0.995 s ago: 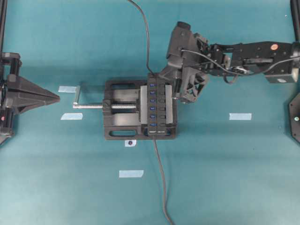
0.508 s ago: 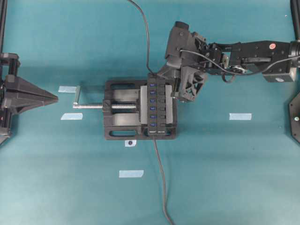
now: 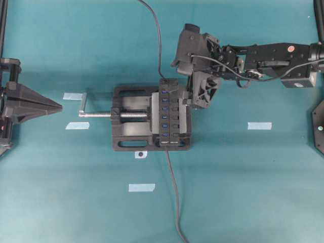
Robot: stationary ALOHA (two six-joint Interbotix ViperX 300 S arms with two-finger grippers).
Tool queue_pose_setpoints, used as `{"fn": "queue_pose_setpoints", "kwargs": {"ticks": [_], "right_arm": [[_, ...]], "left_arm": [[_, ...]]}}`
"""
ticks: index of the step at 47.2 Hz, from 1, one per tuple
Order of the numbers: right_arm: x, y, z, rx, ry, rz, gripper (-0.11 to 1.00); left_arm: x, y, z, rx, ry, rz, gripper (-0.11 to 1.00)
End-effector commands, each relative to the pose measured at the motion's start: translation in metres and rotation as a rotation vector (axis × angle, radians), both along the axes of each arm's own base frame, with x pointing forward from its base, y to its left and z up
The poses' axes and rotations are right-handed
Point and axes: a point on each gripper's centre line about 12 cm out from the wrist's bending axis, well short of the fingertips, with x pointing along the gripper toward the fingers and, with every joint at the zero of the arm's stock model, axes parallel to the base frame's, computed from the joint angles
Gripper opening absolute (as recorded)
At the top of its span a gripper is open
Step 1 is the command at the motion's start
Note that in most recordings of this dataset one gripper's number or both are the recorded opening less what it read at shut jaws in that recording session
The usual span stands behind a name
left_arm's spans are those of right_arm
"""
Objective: Insert the USB into the front port of the fixed hub.
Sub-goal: 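Close the right gripper on the black USB plug's cable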
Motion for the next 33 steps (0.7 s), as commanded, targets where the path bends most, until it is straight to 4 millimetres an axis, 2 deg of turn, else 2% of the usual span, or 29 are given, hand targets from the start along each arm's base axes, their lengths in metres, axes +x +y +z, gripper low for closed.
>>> {"fn": "queue_pose_setpoints", "kwargs": {"ticks": [1, 5, 33], "right_arm": [[0.007, 0.000, 0.015, -0.021, -0.042, 0.014, 0.86], [0.009, 0.000, 0.016, -0.024, -0.050, 0.015, 0.81], [0.019, -0.003, 0.002, -0.017, -0.023, 0.015, 0.81]], "left_arm": [[0.002, 0.000, 0.005, 0.000, -0.014, -0.001, 0.00], [0.002, 0.000, 0.005, 0.000, -0.014, -0.001, 0.00], [0.001, 0.000, 0.006, 0.000, -0.018, -0.001, 0.00]]}}
